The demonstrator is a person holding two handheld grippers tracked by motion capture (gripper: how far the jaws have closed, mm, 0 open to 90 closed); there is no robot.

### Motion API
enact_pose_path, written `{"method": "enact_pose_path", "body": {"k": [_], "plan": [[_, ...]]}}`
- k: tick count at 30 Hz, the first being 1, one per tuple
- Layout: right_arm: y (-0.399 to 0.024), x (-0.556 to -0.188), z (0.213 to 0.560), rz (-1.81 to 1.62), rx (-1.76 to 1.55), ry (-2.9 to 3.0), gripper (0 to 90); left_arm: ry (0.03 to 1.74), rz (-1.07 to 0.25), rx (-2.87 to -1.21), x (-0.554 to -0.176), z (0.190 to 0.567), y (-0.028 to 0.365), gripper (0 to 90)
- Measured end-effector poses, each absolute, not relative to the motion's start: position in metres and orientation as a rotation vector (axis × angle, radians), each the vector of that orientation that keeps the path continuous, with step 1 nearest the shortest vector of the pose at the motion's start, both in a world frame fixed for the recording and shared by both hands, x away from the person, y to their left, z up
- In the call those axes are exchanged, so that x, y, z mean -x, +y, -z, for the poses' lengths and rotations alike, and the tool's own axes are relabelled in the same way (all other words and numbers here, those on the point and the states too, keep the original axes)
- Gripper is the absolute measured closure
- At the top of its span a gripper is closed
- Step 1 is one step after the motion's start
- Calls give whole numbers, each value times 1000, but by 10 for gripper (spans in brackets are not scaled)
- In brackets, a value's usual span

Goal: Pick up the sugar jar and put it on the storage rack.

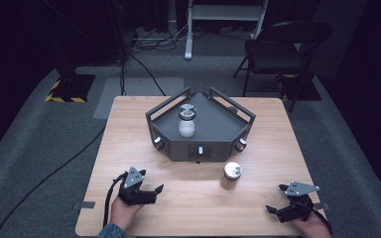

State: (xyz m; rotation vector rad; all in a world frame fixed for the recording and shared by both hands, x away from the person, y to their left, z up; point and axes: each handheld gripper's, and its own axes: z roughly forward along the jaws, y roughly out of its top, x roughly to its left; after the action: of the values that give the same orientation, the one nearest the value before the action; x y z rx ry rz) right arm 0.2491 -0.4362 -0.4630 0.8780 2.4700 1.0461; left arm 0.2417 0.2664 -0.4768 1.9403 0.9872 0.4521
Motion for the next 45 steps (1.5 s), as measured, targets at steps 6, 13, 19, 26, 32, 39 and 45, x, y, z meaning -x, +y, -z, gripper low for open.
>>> {"method": "enact_pose_path", "body": {"k": [6,13,19,26,32,39,45], "plan": [[-436,-249,463,-1047,-878,2470,2,1055,-416,-2038,-250,473,261,108],[-436,-250,463,-1047,-874,2472,2,1043,-452,-2116,-250,471,249,57],[-436,-250,463,-1046,-875,2472,2,1039,-473,-2139,-250,470,244,32],[-436,-250,463,-1046,-874,2472,2,1072,-477,-2130,-249,470,239,2],[-436,-249,463,-1047,-873,2473,2,1072,-477,-2132,-249,470,239,2],[-436,-249,463,-1047,-873,2473,2,1072,-478,-2132,-249,470,239,2],[-436,-249,463,-1047,-874,2472,2,1072,-477,-2132,-249,470,239,2]]}}
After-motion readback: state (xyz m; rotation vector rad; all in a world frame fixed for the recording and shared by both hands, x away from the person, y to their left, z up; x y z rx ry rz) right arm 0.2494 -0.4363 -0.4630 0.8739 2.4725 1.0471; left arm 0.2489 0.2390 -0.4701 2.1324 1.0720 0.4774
